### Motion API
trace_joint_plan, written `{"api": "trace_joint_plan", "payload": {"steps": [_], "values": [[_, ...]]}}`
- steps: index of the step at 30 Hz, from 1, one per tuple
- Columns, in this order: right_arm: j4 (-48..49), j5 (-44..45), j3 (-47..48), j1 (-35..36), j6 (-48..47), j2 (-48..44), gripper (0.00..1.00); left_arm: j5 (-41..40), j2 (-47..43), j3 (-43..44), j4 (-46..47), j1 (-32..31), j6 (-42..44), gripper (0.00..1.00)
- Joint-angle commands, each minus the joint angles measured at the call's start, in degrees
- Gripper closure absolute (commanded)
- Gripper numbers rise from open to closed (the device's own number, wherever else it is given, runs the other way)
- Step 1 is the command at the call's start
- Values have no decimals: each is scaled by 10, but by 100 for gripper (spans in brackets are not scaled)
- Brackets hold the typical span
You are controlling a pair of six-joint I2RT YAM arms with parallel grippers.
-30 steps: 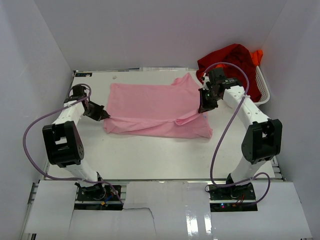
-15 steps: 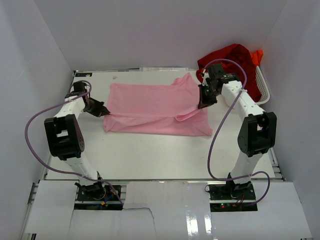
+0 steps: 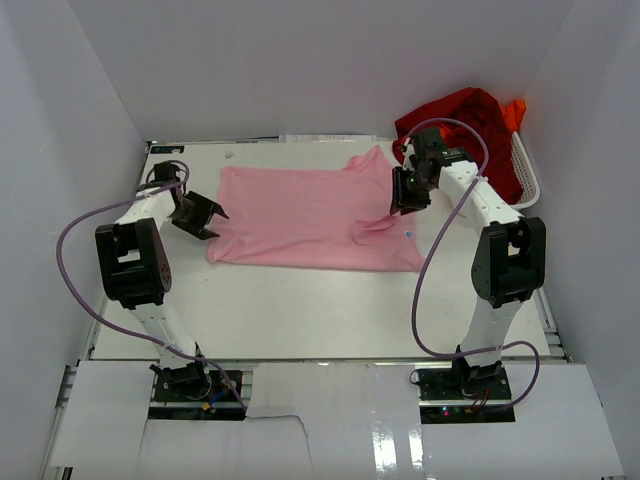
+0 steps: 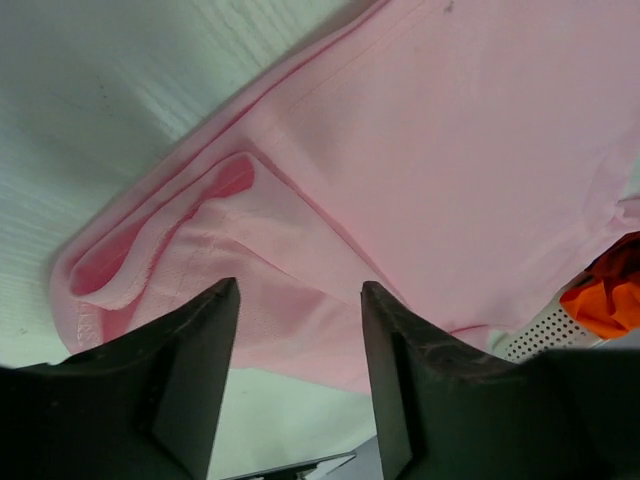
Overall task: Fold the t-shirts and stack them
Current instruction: Fold the flattened tshirt in 1/3 of the way
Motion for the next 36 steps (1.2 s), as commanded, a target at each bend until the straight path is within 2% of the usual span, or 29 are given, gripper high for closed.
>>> {"api": "trace_joint_plan", "payload": {"steps": [1, 5, 11, 16, 20, 21, 24, 29, 36], "values": [[37, 18, 19, -2, 15, -2, 60, -1, -15, 29, 12, -2, 2, 36], [64, 25, 5, -2, 28, -22, 57, -2, -17, 56, 13, -2, 2, 32], [84, -19, -41, 6, 27, -66, 50, -30, -42, 103, -12, -2, 40, 32], [83, 5, -129, 13, 22, -98, 44, -51, -66, 61, -21, -1, 87, 32], [87, 24, -184, 13, 26, -106, 42, -34, -48, 25, -24, -2, 147, 32], [88, 28, -202, 12, 29, -107, 38, -30, -44, 20, -23, -2, 156, 32], [99, 23, -231, 4, 36, -106, 37, -48, -37, 8, -23, -2, 190, 32], [118, 36, -249, -13, 38, -99, 36, -95, -45, 3, -19, -2, 228, 32], [146, 40, -242, -25, 47, -72, 37, -122, -36, 23, -19, -2, 228, 32]]}}
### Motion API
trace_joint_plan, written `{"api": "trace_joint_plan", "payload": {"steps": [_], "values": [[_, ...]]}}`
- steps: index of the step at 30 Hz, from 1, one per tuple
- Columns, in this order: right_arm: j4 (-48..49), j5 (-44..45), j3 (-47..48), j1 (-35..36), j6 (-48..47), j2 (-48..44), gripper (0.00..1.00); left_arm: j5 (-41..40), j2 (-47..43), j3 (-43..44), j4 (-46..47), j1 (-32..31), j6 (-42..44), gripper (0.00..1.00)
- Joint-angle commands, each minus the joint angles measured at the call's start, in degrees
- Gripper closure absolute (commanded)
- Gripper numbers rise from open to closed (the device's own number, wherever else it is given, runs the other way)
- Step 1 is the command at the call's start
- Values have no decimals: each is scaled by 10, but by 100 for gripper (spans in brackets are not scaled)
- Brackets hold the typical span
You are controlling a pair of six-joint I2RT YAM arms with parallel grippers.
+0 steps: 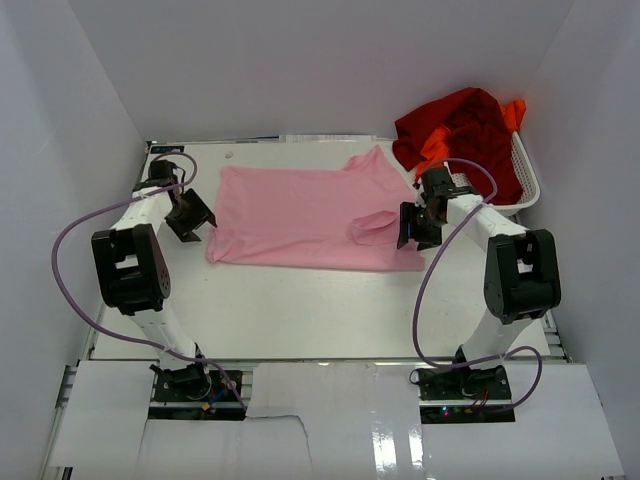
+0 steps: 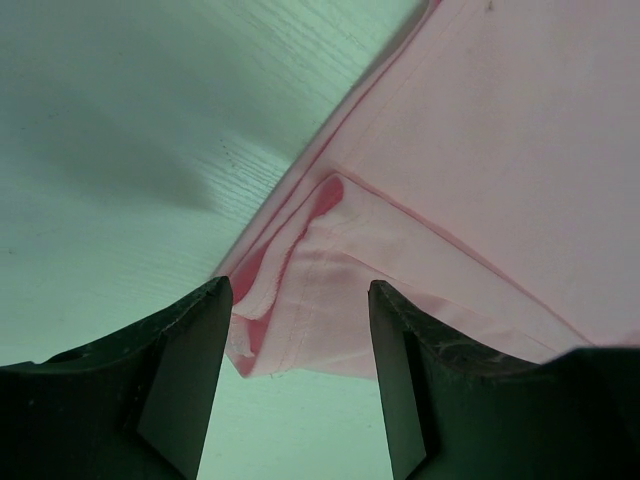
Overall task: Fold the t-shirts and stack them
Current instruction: Fold the flattened tshirt in 1/3 of the way
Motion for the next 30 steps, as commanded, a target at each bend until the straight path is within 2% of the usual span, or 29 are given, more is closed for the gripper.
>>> {"api": "trace_joint_plan", "payload": {"steps": [1, 4, 8, 9, 11, 12, 15, 25, 28, 30], "values": [[33, 18, 8, -3, 12, 12, 37, -25, -3, 24, 5, -1, 11, 32], [37, 16, 21, -6, 12, 30, 37, -25, 1, 28, 8, -1, 10, 32], [47, 11, 23, -7, 12, 51, 44, -20, 1, 34, 14, -1, 18, 32], [51, 11, 19, -8, 13, 52, 53, -20, 0, 35, 18, -1, 21, 32], [56, 12, 16, -8, 15, 54, 65, -16, -1, 39, 24, -1, 27, 32], [57, 11, 11, -8, 15, 54, 77, -13, -2, 40, 32, -1, 30, 32], [61, 11, 5, -9, 15, 53, 91, 7, 1, 41, 49, -1, 35, 32], [62, 7, -4, -12, 11, 44, 92, 59, 43, 45, 80, -1, 58, 36], [62, 4, -4, -15, 10, 45, 92, 75, 50, 37, 79, -1, 53, 45], [62, 3, -4, -16, 10, 45, 92, 73, 48, 31, 80, -2, 47, 46]]}}
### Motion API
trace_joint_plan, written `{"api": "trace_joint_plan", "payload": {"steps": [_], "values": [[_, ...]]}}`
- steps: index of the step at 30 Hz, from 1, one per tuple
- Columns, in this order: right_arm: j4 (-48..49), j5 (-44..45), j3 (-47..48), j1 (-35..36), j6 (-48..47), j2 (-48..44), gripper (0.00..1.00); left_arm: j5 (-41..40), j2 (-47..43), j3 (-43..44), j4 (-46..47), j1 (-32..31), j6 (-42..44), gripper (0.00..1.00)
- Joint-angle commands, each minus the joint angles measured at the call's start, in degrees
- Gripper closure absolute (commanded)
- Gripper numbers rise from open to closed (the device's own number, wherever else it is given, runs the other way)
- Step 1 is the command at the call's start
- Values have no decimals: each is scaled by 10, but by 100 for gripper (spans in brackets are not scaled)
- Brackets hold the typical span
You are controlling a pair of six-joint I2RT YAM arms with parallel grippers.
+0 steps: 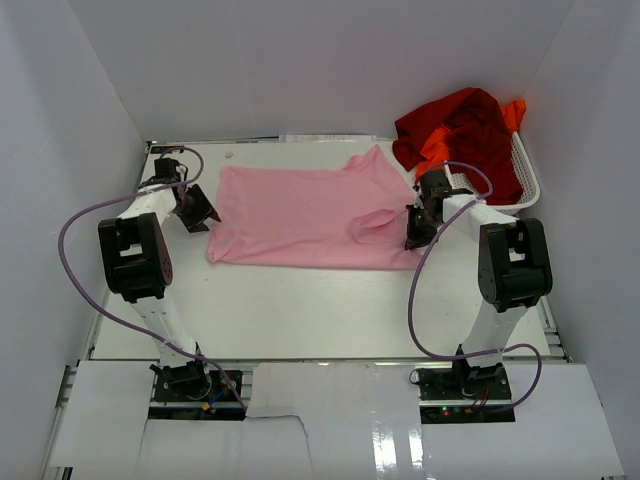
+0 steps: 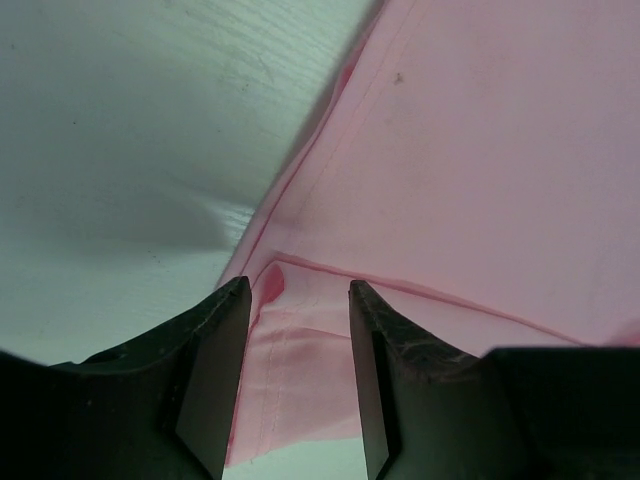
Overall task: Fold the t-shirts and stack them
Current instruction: Fold the flattened tshirt in 1/3 of the way
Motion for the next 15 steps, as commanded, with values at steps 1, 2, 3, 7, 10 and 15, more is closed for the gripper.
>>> {"api": "trace_joint_plan", "payload": {"steps": [1, 2, 3, 7, 10, 15], "values": [[10, -6, -4, -5, -3, -12, 92, 19, -15, -7, 8, -2, 1, 46], [10, -6, -4, -5, -3, -11, 92, 20, -16, -9, 9, -2, 1, 46], [10, -7, -4, -5, -5, -12, 92, 21, -17, -11, 9, -2, -1, 46], [9, -8, -7, -7, -6, -12, 92, 32, -19, -20, 13, -3, -5, 46], [10, -9, -9, -8, -7, -11, 92, 41, -14, -22, 15, -4, -7, 46], [11, -9, -12, -10, -7, -12, 92, 40, -7, -27, 15, -11, -7, 46]]}}
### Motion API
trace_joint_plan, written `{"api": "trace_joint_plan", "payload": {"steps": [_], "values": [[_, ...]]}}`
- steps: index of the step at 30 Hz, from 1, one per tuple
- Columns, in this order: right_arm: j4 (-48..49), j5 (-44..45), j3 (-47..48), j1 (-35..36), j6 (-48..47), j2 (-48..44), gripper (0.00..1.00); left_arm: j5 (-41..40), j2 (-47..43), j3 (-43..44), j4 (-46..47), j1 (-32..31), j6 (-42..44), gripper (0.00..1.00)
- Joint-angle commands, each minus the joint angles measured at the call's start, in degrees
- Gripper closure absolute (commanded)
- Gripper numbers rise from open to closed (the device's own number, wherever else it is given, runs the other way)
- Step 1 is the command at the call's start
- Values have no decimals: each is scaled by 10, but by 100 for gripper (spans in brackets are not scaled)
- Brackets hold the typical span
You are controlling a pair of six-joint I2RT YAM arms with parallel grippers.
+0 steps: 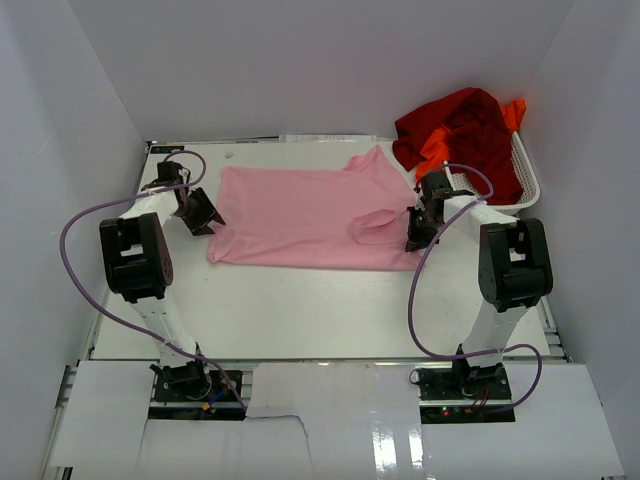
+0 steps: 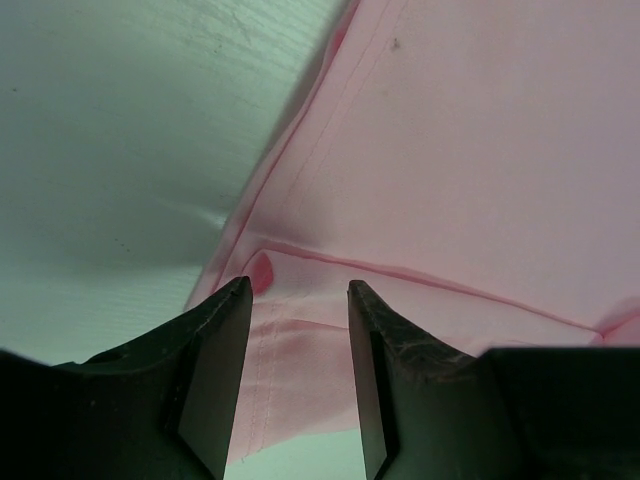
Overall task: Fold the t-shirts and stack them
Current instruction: Fold the flattened tshirt in 1/3 of the way
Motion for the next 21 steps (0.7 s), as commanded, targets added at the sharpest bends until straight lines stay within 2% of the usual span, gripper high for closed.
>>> {"api": "trace_joint_plan", "payload": {"steps": [1, 2, 5, 6, 7, 9, 11, 16, 21], "values": [[10, -5, -4, -5, -5, -13, 92, 12, -10, -6, 9, -9, 0, 46], [10, -5, -5, -5, -5, -12, 92, 12, -7, -5, 9, -9, 1, 47], [10, -6, -5, -6, -5, -12, 92, 16, -1, -7, 9, -11, 2, 57], [10, -6, -5, -6, -6, -12, 92, 16, 0, -8, 9, -11, 1, 72], [10, -5, -5, -6, -6, -13, 92, 16, 1, -10, 9, -12, 0, 81], [10, -6, -6, -7, -6, -13, 92, 17, 2, -11, 9, -11, 0, 94], [10, -7, -7, -7, -6, -13, 92, 17, 6, -11, 9, -11, 0, 100], [10, -7, -8, -8, -7, -13, 92, 10, 7, -4, 4, -11, 2, 100], [9, -8, -10, -9, -9, -13, 92, -14, 25, 57, -28, -6, 4, 100]]}}
